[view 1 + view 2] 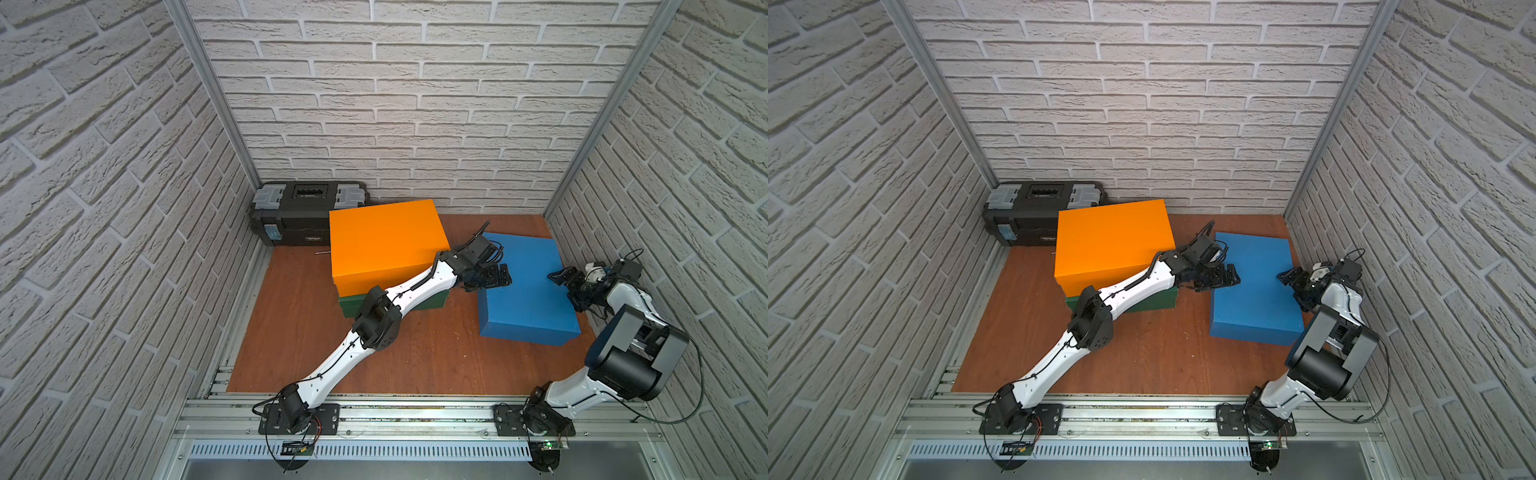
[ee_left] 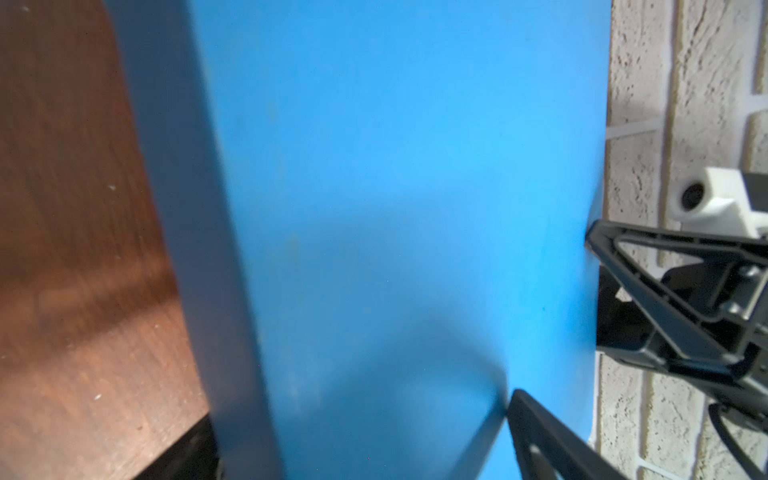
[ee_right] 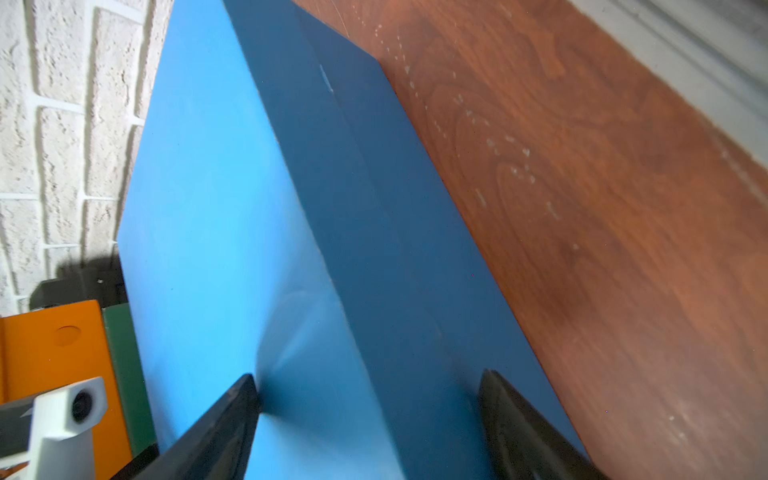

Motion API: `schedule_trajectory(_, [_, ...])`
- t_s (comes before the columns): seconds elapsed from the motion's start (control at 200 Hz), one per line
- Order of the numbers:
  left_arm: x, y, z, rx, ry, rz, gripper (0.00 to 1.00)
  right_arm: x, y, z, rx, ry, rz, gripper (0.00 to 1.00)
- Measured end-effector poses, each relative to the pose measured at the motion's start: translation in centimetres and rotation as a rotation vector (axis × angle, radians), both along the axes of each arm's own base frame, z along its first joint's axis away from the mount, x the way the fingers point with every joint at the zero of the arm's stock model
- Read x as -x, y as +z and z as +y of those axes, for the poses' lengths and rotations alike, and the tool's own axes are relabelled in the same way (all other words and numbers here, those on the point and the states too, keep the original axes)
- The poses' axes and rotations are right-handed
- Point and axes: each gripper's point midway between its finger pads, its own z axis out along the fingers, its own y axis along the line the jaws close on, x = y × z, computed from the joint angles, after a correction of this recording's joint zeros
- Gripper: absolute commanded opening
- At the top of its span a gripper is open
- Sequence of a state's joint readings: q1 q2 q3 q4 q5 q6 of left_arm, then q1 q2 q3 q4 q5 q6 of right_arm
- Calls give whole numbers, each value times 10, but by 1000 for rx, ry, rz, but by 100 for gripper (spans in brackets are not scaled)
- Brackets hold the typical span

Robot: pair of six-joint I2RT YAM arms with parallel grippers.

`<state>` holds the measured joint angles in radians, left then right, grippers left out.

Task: Stack the shoeboxes
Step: Pick up the shoebox from the center of the board.

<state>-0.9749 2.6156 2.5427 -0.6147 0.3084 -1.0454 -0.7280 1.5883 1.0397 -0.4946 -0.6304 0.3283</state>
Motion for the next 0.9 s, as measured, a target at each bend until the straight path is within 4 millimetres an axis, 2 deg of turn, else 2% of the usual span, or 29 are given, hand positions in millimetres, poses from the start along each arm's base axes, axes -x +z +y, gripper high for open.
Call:
schedule_trajectory(0.13, [0, 0, 4, -17, -13, -15, 97, 4, 10, 7, -5, -10, -33, 76])
schedule_trajectory(0.23, [1, 11, 5, -13, -28, -35, 97, 12, 33, 14, 20, -37, -81, 75])
schedule_trajectory(0.31, [1, 33, 8, 10, -37, -70, 97, 18, 57, 18, 48, -62, -127, 74])
schedule_trajectory(0.445, [0, 83, 17, 47, -38, -150, 96, 21, 101, 27, 70, -80, -224, 74])
schedule_trajectory(0.555, [2, 112, 26, 61, -34, -194, 96, 21, 133, 34, 82, -81, -286, 74])
schedule_trajectory(0.73, [5, 142, 33, 89, -35, -237, 95, 24, 172, 40, 87, -102, -347, 73])
schedule_trajectory(0.895, [6, 165, 41, 108, -34, -267, 95, 18, 207, 46, 98, -113, -395, 73])
